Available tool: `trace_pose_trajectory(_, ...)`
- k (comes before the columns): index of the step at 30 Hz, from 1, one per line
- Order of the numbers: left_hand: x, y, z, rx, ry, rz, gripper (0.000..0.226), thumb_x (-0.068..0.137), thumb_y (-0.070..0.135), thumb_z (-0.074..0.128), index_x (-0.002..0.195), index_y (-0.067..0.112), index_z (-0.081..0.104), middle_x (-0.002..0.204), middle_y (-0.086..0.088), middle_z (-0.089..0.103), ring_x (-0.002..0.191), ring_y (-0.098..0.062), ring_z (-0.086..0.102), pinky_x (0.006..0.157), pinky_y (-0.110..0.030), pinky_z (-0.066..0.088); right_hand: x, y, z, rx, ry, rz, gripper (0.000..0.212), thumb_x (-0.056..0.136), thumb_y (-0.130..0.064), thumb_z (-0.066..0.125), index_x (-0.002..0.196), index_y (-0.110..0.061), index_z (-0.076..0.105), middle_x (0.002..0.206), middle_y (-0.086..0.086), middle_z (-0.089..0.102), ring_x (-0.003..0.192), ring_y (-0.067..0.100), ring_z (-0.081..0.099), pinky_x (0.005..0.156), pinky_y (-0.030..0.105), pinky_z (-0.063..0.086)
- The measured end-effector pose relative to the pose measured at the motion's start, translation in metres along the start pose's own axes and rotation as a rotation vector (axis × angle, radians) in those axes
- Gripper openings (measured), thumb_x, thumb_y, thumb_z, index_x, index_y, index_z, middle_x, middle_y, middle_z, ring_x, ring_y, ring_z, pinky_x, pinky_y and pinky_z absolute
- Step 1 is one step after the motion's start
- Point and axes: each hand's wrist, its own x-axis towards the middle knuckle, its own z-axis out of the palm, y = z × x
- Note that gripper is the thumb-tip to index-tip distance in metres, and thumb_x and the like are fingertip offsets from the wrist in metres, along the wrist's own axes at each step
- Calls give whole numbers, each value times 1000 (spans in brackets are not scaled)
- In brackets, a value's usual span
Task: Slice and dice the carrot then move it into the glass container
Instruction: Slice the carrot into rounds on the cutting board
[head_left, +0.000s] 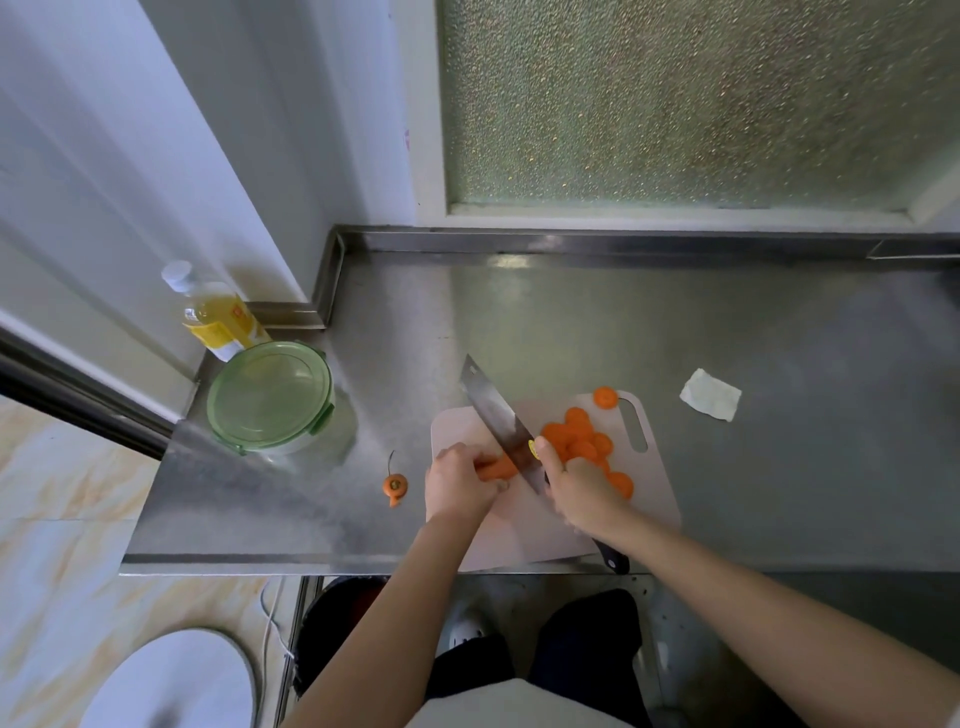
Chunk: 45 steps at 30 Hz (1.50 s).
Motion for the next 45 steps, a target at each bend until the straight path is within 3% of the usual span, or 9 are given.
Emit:
trace_pose_trajectory(3, -1, 0, 0, -1, -2, 0, 26, 77, 18, 72, 103, 18, 71, 104, 2, 67, 95, -16, 58, 82, -20, 43, -3, 0, -1, 3, -40, -18, 51, 101, -46, 25, 92, -13, 63, 71, 11, 53, 93, 37, 64, 56, 26, 38)
trace_pose_trajectory(7, -1, 0, 0, 17, -1, 8, 25, 78, 18, 71, 103, 19, 71, 104, 0, 66, 95, -17, 57, 82, -22, 43, -5, 6, -3, -66, 134, -148, 44, 94, -45, 33, 113, -10, 53, 119, 14, 49, 99, 34, 56, 76, 31, 44)
trace_pose_trajectory(15, -1, 1, 0, -7, 5, -6, 26, 77, 16, 73, 103, 18, 72, 102, 2, 68, 94, -16, 59, 80, -19, 43, -17, 0, -7, -133, 137, -186, 55, 88, -49, 27, 116, -11, 54, 124, 17, 42, 110, 37, 46, 88, 43, 42)
trace_pose_trajectory(20, 0, 2, 1, -21, -5, -29, 26, 75, 17, 75, 101, 19, 72, 101, 3, 68, 94, -16, 60, 86, -26, 50, -30, -13, -4, -218, 115, -41, 62, 102, -41, 27, 122, 14, 50, 123, 22, 58, 113, 32, 56, 93, 35, 40)
trace_pose_trajectory(26, 0, 4, 0, -72, -13, -45, 17, 74, 14, 75, 89, 21, 73, 87, 8, 69, 82, -11, 61, 79, -24, 54, -22, -14, 8, -240, 173, -63, 78, 94, -55, 10, 125, 2, 55, 114, 14, 67, 108, 24, 60, 88, 23, 38)
trace_pose_trajectory(28, 0, 3, 0, -79, -24, -36, 16, 73, 14, 74, 86, 22, 74, 83, 7, 69, 79, -11, 61, 76, -24, 54, -15, -14, 11, -173, 170, -26, 66, 99, -49, 22, 124, 3, 56, 109, 16, 68, 107, 27, 61, 84, 21, 39)
trace_pose_trajectory(33, 2, 1, 0, -78, -29, -10, 13, 73, 12, 72, 82, 21, 75, 80, 7, 69, 78, -10, 60, 74, -20, 51, -2, -17, 18, -81, 137, -53, 56, 102, -42, 28, 85, -1, 63, 95, 20, 68, 95, 31, 63, 73, 24, 38)
trace_pose_trajectory(41, 0, 3, -1, -84, -1, 7, 15, 78, 11, 71, 90, 20, 73, 80, 13, 58, 76, -4, 51, 68, -3, 35, 2, -11, 19, -82, 183, -72, 55, 102, -42, 31, 100, 2, 64, 100, 18, 67, 103, 29, 61, 79, 22, 37)
trace_pose_trajectory(45, 1, 0, -1, -73, 2, 20, 14, 79, 13, 71, 90, 21, 73, 81, 12, 59, 74, -3, 49, 67, -1, 36, 22, -1, 22, -77, 50, -15, 62, 101, -47, 24, 83, -5, 66, 56, 5, 47, 84, 34, 64, 50, 27, 29)
